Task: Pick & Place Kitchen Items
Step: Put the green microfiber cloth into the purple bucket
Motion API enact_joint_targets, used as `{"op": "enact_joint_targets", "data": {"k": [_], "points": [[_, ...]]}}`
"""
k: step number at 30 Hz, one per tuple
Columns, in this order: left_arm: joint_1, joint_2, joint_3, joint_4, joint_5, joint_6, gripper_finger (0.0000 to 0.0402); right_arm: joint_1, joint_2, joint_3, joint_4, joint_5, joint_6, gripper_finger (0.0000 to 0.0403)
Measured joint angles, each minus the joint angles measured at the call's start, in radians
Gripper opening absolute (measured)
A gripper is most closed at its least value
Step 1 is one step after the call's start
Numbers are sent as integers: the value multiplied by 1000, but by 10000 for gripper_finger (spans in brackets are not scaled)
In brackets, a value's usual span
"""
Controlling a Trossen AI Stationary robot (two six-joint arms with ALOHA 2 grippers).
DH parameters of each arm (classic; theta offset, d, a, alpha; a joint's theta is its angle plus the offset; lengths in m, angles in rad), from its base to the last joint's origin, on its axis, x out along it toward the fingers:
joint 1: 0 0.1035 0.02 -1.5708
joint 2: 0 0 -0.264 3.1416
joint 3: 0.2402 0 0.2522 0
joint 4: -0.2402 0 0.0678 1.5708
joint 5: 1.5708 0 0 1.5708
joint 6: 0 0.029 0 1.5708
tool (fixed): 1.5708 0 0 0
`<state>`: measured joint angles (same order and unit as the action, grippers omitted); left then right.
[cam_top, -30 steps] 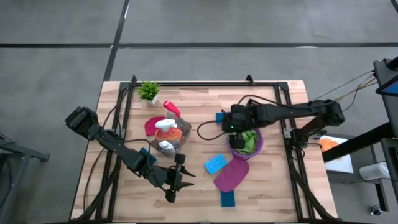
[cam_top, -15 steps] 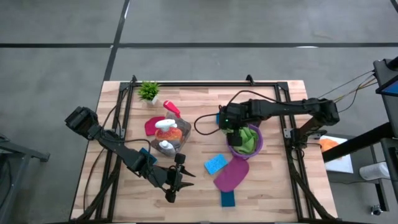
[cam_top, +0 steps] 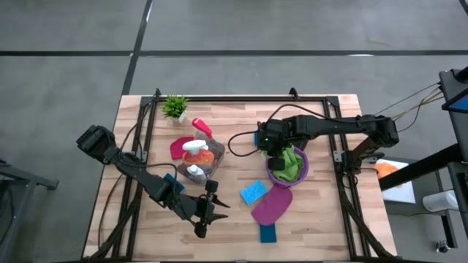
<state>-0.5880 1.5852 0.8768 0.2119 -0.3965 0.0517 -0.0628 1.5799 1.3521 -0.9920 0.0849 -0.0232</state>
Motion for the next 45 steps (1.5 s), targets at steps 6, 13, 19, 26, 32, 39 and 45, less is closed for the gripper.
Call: {"op": "enact_joint_targets", "data": {"k": [6,13,19,26,32,39,45], "points": [[0,0,0,0,0,0,147,6,-7,11,-4,7,-18,20],[0,0,0,0,0,0,147,8,-55,11,-20,28,-9,18],[0,0,0,0,0,0,147,5,-124,11,-81,27,32,18],[0,0,0,4,0,0,147,-18,-127,3,-117,27,56,92],[0,0,0,4,0,0,147,-28,-92,2,-117,27,40,233],[0,0,0,4,0,0,147,-68,-71,2,-160,20,20,319],[0,0,0,4,0,0,147,-99,-39,2,-164,-17,-10,307]]}}
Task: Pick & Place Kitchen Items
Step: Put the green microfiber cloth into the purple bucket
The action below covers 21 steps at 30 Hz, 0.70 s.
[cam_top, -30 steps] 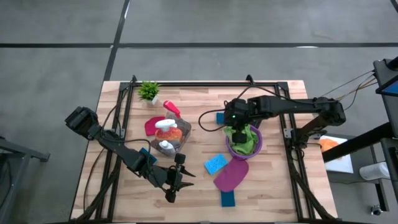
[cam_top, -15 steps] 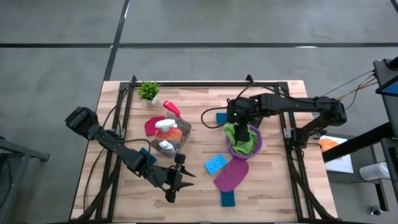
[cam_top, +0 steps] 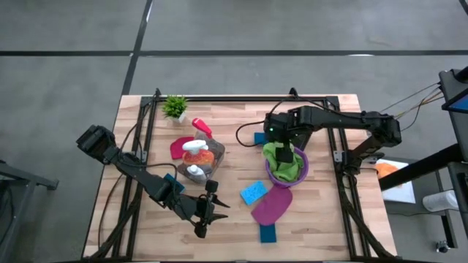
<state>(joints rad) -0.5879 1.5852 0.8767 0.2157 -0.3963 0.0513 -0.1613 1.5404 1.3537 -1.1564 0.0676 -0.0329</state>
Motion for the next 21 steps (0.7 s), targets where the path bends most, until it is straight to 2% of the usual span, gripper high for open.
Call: {"op": "enact_joint_targets", "data": {"k": [5,11,15,20,21], "points": [[0,0,0,0,0,0,147,-6,28,0,0,-16,-21,268],[0,0,0,0,0,0,147,-5,38,0,0,-28,-31,204],[0,0,0,0,0,0,147,-5,30,-1,-1,-28,-31,140],[0,0,0,0,0,0,147,-5,28,-1,-9,-27,-27,35],[0,0,0,0,0,0,147,-5,28,-1,-8,-23,-27,29]]}}
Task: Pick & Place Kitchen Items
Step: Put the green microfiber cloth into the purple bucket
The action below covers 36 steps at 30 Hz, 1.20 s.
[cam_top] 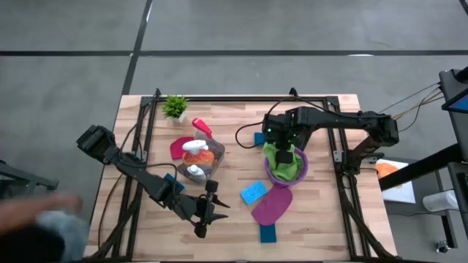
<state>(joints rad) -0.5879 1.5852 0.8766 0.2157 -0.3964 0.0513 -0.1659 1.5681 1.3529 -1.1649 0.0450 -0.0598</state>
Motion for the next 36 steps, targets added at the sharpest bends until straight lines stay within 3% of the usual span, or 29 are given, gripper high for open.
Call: {"op": "enact_joint_targets", "data": {"k": [7,19,30,36], "points": [[0,0,0,0,0,0,147,23,-27,0,-10,71,14,18],[0,0,0,0,0,0,148,97,-198,34,-85,129,107,18],[0,0,0,0,0,0,148,274,-355,115,-171,183,265,18],[0,0,0,0,0,0,148,359,-371,108,-187,187,351,18]]}}
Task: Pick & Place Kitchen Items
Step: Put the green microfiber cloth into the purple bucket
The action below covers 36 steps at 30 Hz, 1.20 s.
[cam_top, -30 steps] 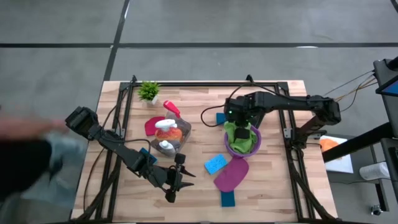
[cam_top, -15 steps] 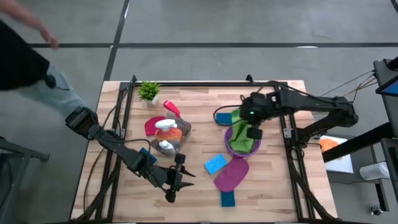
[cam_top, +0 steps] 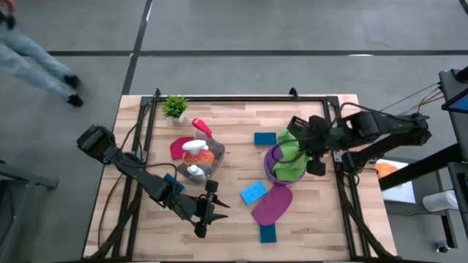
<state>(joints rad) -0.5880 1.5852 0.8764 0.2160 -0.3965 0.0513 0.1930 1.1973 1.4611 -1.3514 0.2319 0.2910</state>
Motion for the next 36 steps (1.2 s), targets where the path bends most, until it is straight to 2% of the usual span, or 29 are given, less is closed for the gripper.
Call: {"op": "enact_joint_targets", "data": {"k": [9,24,36], "points": [[0,0,0,0,0,0,148,30,113,-105,17,-56,5,18],[0,0,0,0,0,0,147,-23,252,-366,273,-158,-128,18],[0,0,0,0,0,0,147,-41,259,-372,307,-140,-121,18]]}}
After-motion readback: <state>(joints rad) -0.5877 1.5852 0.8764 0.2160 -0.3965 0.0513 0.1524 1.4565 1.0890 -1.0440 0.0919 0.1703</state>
